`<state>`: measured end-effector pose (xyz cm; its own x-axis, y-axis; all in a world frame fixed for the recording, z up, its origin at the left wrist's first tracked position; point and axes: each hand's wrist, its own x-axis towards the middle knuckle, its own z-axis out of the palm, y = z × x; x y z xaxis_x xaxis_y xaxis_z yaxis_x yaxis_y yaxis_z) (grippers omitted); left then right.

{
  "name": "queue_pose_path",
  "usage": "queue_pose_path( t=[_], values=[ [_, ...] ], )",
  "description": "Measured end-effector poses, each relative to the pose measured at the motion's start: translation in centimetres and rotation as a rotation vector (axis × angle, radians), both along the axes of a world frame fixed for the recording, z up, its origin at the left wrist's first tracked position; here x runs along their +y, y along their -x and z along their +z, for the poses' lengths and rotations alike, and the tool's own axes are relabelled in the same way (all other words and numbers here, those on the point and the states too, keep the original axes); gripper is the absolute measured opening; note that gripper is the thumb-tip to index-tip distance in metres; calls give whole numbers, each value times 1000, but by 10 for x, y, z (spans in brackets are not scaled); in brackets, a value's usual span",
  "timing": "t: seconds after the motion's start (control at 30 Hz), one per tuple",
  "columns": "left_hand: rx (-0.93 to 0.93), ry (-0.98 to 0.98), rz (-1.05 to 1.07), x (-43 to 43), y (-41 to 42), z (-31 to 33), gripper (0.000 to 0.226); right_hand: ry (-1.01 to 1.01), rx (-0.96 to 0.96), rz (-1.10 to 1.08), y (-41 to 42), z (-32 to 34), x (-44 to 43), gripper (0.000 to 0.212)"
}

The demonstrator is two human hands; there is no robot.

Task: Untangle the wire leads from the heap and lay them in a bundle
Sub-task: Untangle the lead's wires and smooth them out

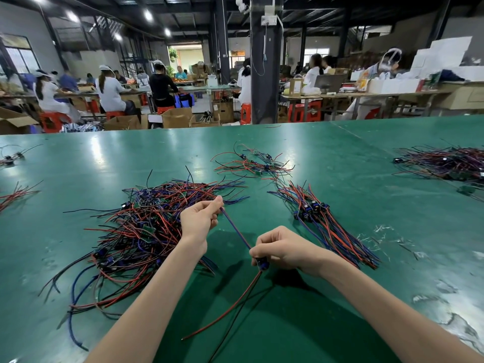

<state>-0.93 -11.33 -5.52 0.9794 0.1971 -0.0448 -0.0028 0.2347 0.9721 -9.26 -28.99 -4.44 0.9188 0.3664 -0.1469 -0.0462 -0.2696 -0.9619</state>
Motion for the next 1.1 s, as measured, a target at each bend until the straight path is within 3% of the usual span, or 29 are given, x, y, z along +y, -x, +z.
queue_pose_path(
  t=[0.23,0.37,0.5,0.7,0.9,1.1],
  values=[
    [48,99,-99,-1,0,1,20,-8,-52,-24,-3,-3,1,32],
    [82,183,-232,-7,2,4,44,-63,-104,-91,-4,-1,2,28],
    [143,198,-404,-15,9,8,60,-123,-171,-294,-9,5,-4,24],
    [171,-25,-799,-35,36,5,24,-207,-215,-570,-20,4,-20,26],
    [83,-39,-748,-50,48,-1,15,-309,-139,-569,-25,0,-22,26],
    [22,12,-656,-52,53,5,15,-428,50,-379,-26,0,-26,20]
  ],
)
